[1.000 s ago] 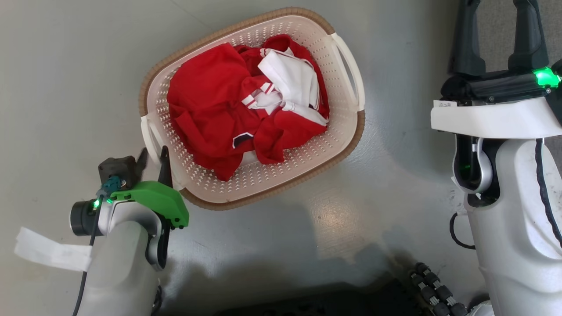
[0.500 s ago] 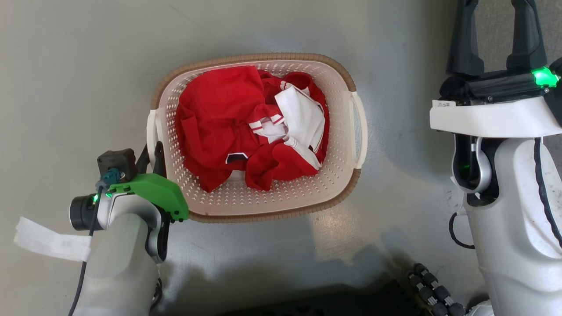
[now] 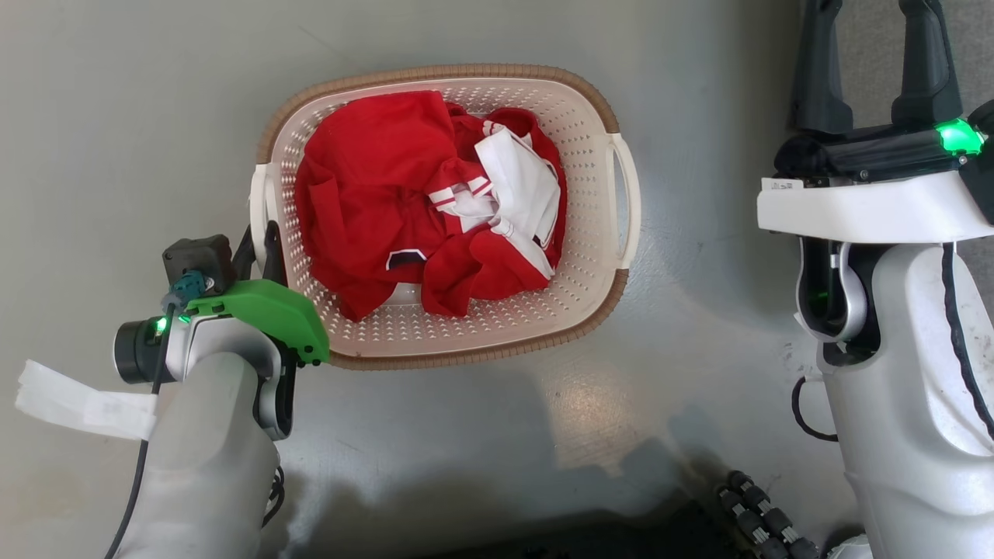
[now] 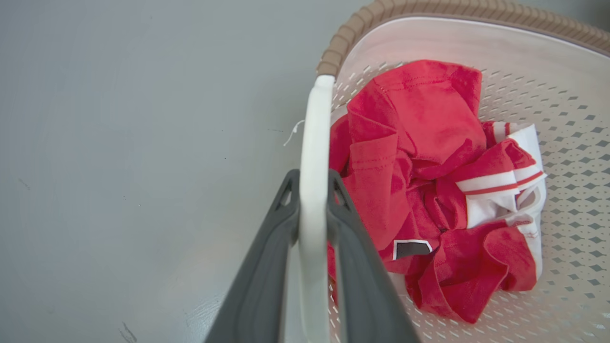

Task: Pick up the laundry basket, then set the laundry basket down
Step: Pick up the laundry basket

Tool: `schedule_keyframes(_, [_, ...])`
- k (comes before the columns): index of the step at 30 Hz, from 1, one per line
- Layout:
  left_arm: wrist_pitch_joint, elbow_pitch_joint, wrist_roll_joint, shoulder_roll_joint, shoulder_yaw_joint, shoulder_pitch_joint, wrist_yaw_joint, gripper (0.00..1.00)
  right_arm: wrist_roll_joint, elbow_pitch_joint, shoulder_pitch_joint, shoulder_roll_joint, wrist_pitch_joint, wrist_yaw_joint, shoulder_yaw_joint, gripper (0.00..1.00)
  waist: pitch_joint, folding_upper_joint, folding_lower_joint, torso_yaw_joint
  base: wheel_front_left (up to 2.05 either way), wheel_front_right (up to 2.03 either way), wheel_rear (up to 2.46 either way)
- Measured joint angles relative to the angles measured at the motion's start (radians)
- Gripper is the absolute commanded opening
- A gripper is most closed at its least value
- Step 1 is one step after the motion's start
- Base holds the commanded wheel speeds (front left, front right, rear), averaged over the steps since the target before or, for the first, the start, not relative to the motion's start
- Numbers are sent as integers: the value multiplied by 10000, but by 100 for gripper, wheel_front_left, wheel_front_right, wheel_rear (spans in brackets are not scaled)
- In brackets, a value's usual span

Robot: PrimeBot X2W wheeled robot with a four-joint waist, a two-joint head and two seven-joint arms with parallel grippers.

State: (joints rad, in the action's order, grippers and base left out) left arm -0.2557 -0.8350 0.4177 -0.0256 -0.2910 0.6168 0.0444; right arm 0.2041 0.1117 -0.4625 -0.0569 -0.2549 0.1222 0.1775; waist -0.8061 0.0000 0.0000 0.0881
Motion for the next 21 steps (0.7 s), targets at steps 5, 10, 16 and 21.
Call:
schedule_keyframes(5, [0,-67,2,-8,-128,4,0,0,23,-2,0,0,0,0,23,100,34,1,0,90,0,0,0])
schedule_keyframes(10, [0,-232,6,-13,-364,9,-12,0,105,-2,0,0,0,2,29,100,33,0,0,180,0,0,0])
schedule_keyframes(16, [0,-263,19,-13,-531,25,-13,0,115,-2,0,0,0,2,61,100,12,0,0,247,0,0,0])
schedule_keyframes(21, [0,-284,84,-13,-596,105,-12,0,115,-4,0,0,0,2,61,100,5,0,0,266,0,0,0])
